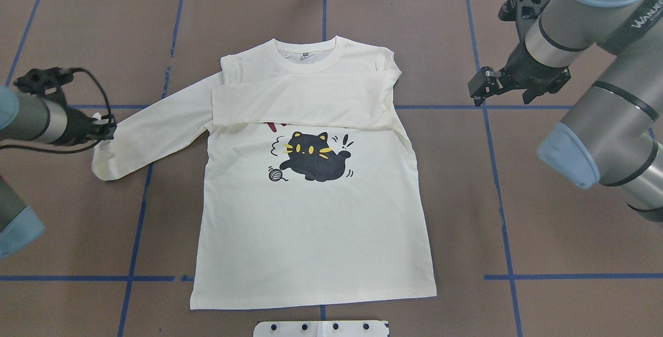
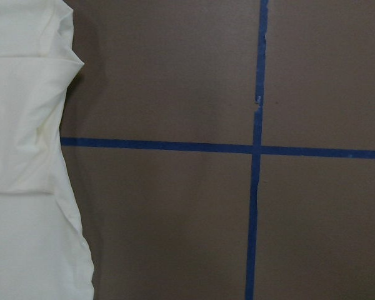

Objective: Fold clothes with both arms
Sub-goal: 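Carry the sleeve with the left gripper across the shirt toward the collar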

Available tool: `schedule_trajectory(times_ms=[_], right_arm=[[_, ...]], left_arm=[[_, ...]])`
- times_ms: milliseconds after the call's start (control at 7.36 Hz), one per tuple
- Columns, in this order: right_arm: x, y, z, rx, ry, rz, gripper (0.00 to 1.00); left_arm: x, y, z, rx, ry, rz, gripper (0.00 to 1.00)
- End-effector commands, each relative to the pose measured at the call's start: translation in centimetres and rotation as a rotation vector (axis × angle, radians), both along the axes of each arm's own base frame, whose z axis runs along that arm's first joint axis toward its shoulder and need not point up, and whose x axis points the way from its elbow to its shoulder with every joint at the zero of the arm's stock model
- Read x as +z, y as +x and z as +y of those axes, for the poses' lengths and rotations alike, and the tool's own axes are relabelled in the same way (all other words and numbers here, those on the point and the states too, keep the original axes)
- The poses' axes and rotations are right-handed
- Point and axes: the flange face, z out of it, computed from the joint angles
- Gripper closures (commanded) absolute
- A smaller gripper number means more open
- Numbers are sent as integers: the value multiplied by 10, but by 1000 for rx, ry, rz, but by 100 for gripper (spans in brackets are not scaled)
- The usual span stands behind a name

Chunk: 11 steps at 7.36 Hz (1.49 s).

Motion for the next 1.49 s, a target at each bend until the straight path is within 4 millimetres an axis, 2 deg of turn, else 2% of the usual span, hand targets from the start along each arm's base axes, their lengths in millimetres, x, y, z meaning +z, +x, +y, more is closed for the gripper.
schedule_trajectory(times_ms=[0,136,272,544,680,815,951,1087,1223,1359], right_arm=[[21,17,17,0,-14,16,0],[22,17,17,3,-14,19,0],[22,20,16,9,-16,18,0],[21,22,14,19,-18,18,0],[21,21,13,20,-20,17,0],[20,22,13,22,-20,16,0],[20,22,13,22,-20,16,0],[17,21,12,23,-17,13,0],[17,21,12,23,-17,13,0],[16,21,12,23,-16,12,0]], left_arm=[[-155,29,-66,-10,41,15,100],[-208,44,-75,19,56,65,100],[-260,64,-93,23,87,106,100],[-372,114,-142,29,139,157,100],[-397,141,-144,18,124,209,100],[-416,182,-142,21,108,267,100],[-417,220,-141,29,79,287,100],[-403,244,-137,39,71,302,100],[-400,256,-131,33,56,314,100],[-402,281,-121,10,66,297,100]])
